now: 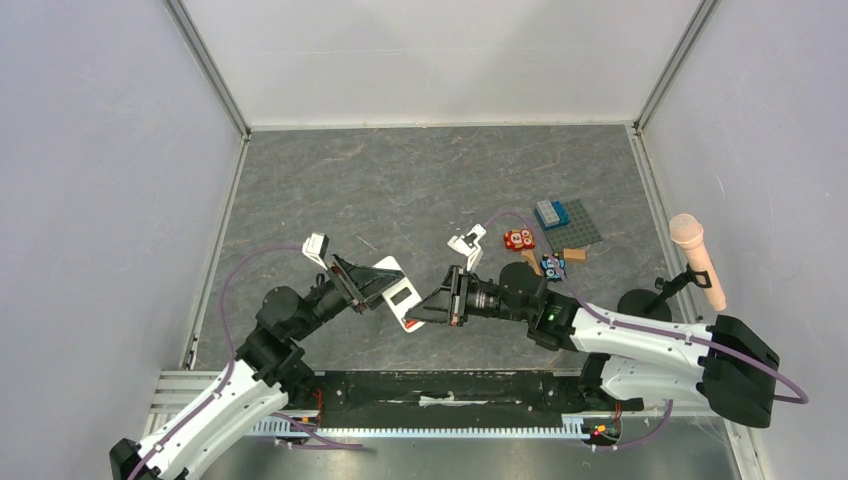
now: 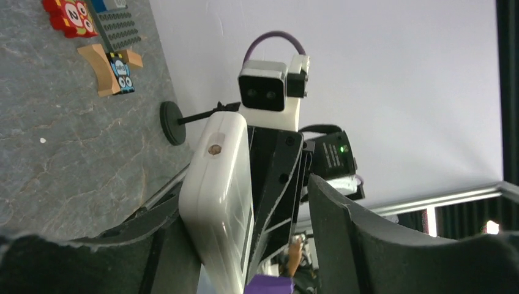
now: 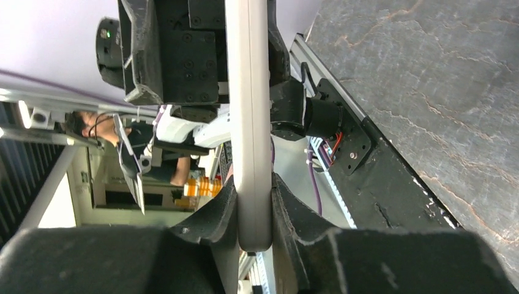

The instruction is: Load the batteries into the remote control

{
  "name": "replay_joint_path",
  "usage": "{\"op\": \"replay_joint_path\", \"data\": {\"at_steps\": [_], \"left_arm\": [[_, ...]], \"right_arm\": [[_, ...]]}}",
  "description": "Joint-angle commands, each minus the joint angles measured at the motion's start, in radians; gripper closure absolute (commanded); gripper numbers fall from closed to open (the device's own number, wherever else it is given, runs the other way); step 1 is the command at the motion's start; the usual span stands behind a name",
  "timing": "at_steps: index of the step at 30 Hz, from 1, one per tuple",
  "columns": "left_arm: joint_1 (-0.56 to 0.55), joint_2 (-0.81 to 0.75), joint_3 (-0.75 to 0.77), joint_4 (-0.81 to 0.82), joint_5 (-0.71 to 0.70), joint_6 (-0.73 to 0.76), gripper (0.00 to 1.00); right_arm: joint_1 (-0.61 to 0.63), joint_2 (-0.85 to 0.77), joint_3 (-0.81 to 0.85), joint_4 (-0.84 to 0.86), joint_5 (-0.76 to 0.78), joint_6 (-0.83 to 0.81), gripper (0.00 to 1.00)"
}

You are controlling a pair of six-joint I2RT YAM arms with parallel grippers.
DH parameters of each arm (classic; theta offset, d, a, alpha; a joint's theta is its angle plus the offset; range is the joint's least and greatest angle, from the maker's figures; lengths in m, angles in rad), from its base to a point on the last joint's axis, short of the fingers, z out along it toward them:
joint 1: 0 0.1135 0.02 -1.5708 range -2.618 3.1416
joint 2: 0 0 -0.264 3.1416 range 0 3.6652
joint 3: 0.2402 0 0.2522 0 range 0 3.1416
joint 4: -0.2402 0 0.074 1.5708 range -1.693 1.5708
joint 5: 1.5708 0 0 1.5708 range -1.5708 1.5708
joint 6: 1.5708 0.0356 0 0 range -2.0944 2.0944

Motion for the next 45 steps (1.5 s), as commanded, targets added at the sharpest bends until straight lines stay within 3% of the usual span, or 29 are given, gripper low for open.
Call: {"op": "replay_joint_path", "data": {"at_steps": [1,6,12,19,27,30,35,37,41,45], "left_arm": [[0.002,0.001,0.159,-0.241,0.083,0.275,0.35],[0.003,0.094,0.257,-0.282,0.233,0.386,0.40],[0.005,0.209,0.331,-0.331,0.368,0.458,0.52],[0.015,0.219,0.343,-0.324,0.414,0.465,0.53],[0.026,0.239,0.293,-0.202,0.479,0.398,0.51],[0.030,0.251,0.276,-0.155,0.482,0.364,0.61],[0.037,0.266,0.251,-0.103,0.470,0.323,0.95],[0.038,0.270,0.244,-0.097,0.458,0.315,0.98],[0.046,0.269,0.228,-0.099,0.422,0.298,0.98],[0.064,0.264,0.203,-0.127,0.359,0.283,0.98]], "right_arm": [[-0.031,-0.042,0.053,-0.019,-0.106,-0.117,1.00],[-0.072,-0.054,0.094,-0.114,-0.221,-0.187,1.00],[-0.102,-0.060,0.112,-0.145,-0.301,-0.193,1.00],[-0.149,-0.071,0.114,-0.160,-0.385,-0.191,1.00],[-0.194,-0.064,0.113,-0.163,-0.469,-0.179,1.00],[-0.202,-0.061,0.108,-0.163,-0.481,-0.177,1.00],[-0.210,-0.054,0.104,-0.151,-0.477,-0.154,1.00],[-0.215,-0.051,0.104,-0.151,-0.460,-0.153,0.95],[-0.224,-0.050,0.116,-0.148,-0.403,-0.166,0.54],[-0.237,-0.055,0.145,-0.151,-0.323,-0.209,0.33]]}}
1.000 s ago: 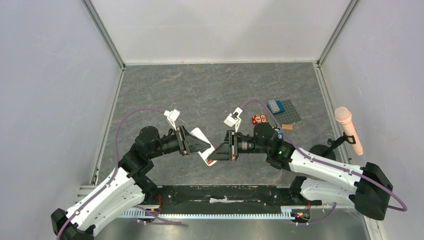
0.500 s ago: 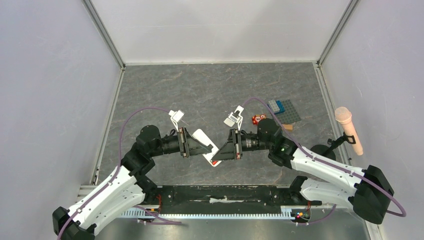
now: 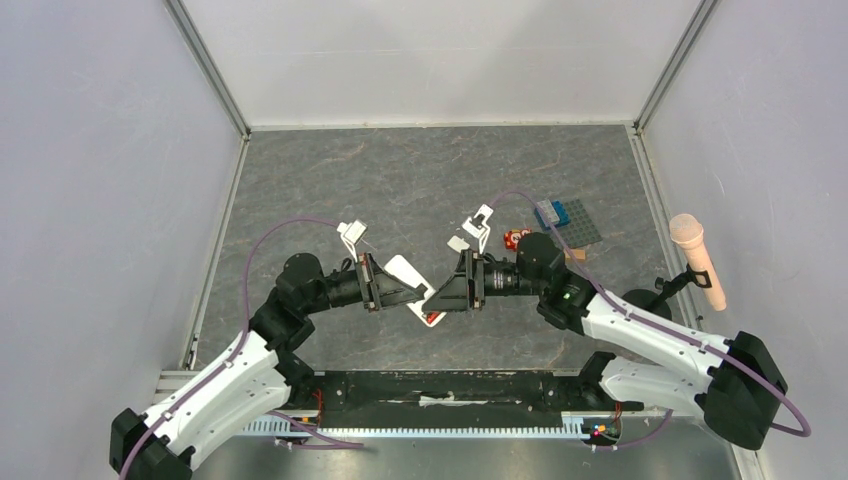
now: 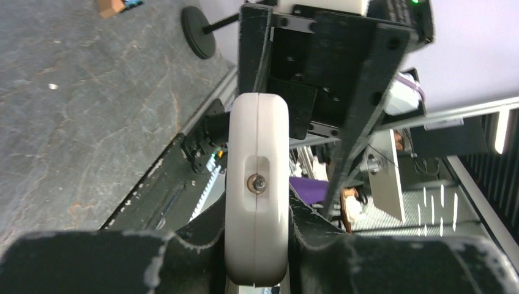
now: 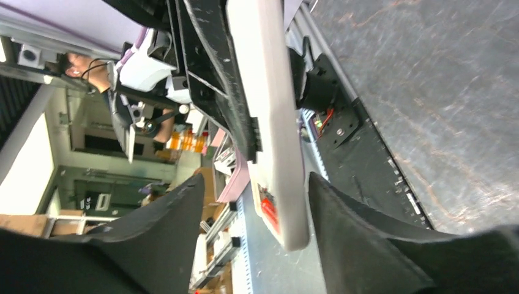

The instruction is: Load the batteries into the remote control

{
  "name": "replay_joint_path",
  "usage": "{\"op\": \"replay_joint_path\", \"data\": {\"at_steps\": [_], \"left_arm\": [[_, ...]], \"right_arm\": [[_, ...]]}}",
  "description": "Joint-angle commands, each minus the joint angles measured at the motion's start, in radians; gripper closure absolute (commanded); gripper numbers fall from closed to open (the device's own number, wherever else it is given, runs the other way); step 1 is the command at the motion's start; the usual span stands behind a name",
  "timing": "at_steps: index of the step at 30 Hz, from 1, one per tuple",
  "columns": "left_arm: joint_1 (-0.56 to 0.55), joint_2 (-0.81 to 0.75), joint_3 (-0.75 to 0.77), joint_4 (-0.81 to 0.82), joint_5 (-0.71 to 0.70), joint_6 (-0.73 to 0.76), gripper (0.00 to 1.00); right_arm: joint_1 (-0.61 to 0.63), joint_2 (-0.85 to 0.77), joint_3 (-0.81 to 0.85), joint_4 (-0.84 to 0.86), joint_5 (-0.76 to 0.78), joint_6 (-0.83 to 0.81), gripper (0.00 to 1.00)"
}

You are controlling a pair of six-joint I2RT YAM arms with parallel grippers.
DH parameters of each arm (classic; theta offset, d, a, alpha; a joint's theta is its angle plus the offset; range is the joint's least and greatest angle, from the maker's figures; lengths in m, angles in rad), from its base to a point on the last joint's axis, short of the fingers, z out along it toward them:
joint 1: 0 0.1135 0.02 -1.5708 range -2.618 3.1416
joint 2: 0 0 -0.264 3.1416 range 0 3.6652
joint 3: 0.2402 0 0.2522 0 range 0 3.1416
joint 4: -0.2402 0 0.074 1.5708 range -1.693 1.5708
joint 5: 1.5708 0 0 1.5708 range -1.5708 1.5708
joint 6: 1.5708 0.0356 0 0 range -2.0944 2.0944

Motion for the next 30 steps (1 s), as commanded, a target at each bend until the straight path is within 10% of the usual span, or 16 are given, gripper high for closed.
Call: {"op": "replay_joint_path", "data": {"at_steps": [1,12,19,30], "left_arm": [[0.028,-0.009,-0.028,0.015,-0.078,-0.039,0.98],[0.363,-0.098,-0.155,-0.051,-0.054,-0.086,0.98],[0.420,-0.042,-0.166,-0.009,-0.056,-0.104,0.98],[0.438,0.099,-0.174,0.104,-0.053,-0.132,0.98]], "right_arm": [[-0.017,-0.003,0.074,0.016,0.106,-0.042,0.30],[-0.097,0.034,0.167,-0.281,0.431,-0.333,0.36],[-0.097,0.337,0.344,-0.463,0.810,-0.691,0.43],[-0.106,0.809,0.633,-0.567,0.926,-0.958,0.48]]}}
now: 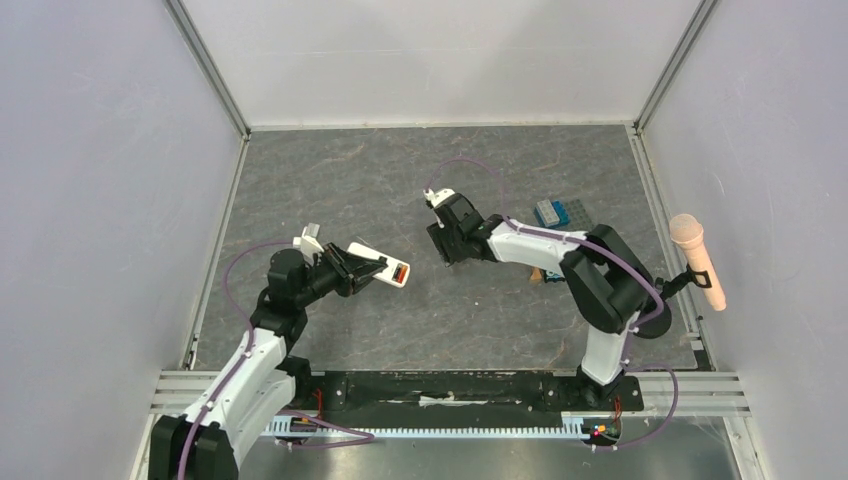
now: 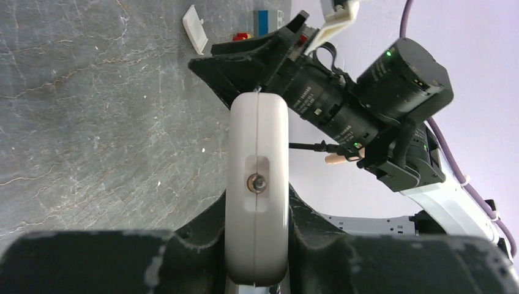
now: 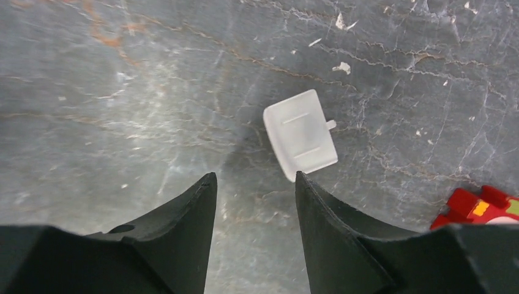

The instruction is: Load the batteries into the remote control

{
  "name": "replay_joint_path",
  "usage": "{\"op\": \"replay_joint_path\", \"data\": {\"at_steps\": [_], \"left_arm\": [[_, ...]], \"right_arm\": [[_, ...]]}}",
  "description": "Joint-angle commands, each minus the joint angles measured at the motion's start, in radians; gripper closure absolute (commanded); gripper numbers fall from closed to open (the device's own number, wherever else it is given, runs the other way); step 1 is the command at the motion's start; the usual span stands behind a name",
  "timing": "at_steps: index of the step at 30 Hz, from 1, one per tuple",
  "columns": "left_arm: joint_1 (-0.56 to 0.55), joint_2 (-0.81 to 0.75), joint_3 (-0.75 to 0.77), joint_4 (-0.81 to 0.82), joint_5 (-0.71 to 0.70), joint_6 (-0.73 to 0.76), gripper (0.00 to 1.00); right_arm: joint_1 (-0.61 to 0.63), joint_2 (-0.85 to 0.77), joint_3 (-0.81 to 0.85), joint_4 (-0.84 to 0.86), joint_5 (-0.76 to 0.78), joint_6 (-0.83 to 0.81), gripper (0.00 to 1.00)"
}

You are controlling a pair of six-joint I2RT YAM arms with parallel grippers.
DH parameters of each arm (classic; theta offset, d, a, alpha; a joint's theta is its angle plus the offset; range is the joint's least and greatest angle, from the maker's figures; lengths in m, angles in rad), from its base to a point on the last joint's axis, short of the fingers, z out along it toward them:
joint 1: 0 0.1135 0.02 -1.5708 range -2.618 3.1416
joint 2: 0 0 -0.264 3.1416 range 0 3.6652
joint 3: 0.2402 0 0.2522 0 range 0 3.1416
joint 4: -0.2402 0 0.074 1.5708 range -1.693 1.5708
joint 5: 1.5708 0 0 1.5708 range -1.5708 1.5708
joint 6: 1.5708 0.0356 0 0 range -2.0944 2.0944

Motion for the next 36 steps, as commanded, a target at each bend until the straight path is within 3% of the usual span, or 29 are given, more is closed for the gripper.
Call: {"op": "replay_joint_path", "data": {"at_steps": [1,8,18,23,30,36], "left_arm": [[0.009,0.038,-0.003,0.108,0.019,-0.033,0.98],[0.013,0.070,-0.016,0.143,0.019,-0.036,0.98],[0.015,0.066,-0.018,0.145,0.026,-0.034,0.98],[0.015,0.051,-0.023,0.143,0.032,-0.041,0.98],[0.015,0.033,-0.031,0.155,0.019,-0.056,0.98],[0.015,0.030,-0.053,0.222,0.004,-0.123,0.98]], "right_arm": [[-0.011,0.074,0.124,-0.037,0.082,-0.120,0.50],[-0.040,0.141,0.147,-0.036,0.060,-0.119,0.60],[-0.104,0.165,0.124,-0.044,-0.128,-0.067,0.81],[-0.126,0.173,0.120,-0.045,-0.201,-0.024,1.00],[-0.133,0.014,0.032,0.078,-0.325,0.140,1.00],[-0.134,-0.238,-0.199,0.378,-0.496,0.429,1.00]]}}
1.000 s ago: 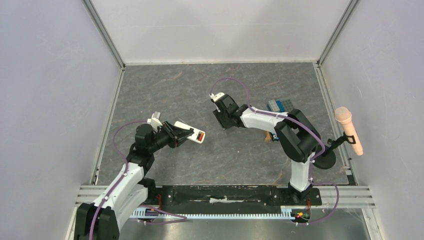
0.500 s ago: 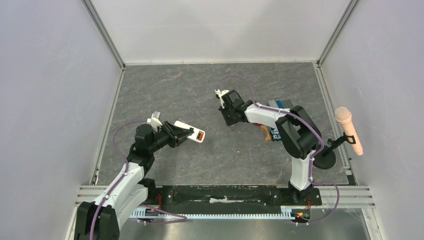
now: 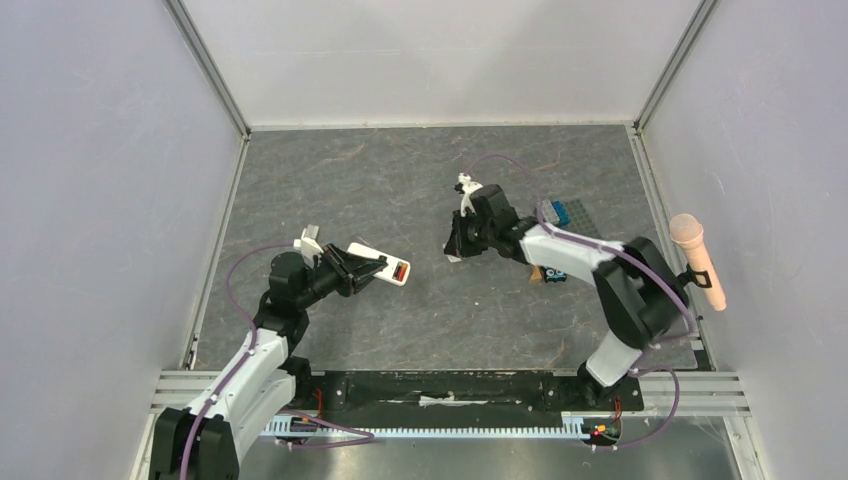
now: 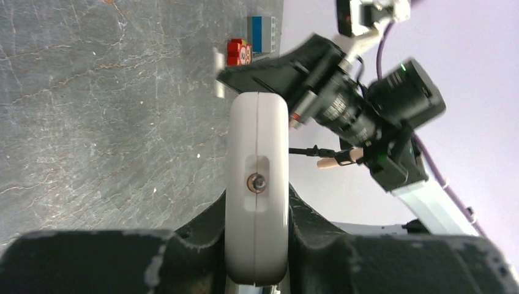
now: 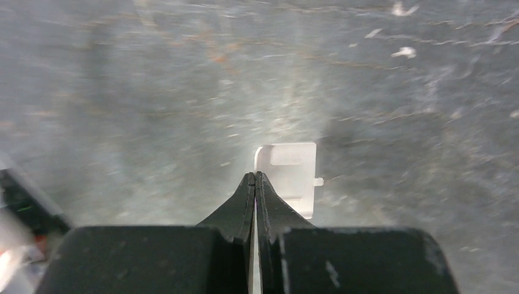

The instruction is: Load the batteries into the remote control

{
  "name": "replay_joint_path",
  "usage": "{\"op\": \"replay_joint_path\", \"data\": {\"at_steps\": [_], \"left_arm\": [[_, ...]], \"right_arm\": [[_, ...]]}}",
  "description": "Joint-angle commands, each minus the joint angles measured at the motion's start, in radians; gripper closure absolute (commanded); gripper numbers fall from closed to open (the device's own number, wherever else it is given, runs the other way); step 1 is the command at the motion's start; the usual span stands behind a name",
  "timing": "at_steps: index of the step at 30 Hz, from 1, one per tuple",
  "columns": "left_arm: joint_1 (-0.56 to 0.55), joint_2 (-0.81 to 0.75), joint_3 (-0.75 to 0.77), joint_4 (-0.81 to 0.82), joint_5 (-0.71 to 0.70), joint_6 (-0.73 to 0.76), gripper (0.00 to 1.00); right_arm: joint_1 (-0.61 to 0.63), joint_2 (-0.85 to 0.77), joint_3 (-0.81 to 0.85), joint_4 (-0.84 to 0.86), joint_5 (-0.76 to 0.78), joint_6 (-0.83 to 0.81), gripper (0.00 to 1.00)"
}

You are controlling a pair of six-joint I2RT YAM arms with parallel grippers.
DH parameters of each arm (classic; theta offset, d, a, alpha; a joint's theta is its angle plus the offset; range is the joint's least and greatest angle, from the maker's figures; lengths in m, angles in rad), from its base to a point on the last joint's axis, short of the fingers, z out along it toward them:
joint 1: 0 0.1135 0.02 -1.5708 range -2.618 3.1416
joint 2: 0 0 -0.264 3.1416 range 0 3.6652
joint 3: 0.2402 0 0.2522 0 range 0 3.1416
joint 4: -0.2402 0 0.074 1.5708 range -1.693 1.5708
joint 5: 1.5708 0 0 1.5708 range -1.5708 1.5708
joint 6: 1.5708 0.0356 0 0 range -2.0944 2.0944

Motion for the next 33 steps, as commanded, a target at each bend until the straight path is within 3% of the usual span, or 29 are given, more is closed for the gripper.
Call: {"op": "replay_joint_path", "data": {"at_steps": [1,9,18,33], "left_arm": [[0.006,-0.016,-0.018,0.126,-0.001,-0.104,0.98],[0.004,-0.025,-0.048,0.289,0.011,-0.296,0.98],[0.004,-0.036,-0.032,0.350,-0.001,-0.388,0.98],[0.004,-0.079,-0.035,0.400,0.026,-0.507,0.98]], "right_arm": [[0.002,-0.218,-0.144,0.308,-0.167,0.283,1.00],[0.061,-0.437,-0.402,0.808,-0.227,0.666,1.00],[0.202,-0.410,-0.415,1.199,-0.229,0.886,1.00],[0.256,-0.298,-0.381,1.359,-0.194,1.017,1.00]]}}
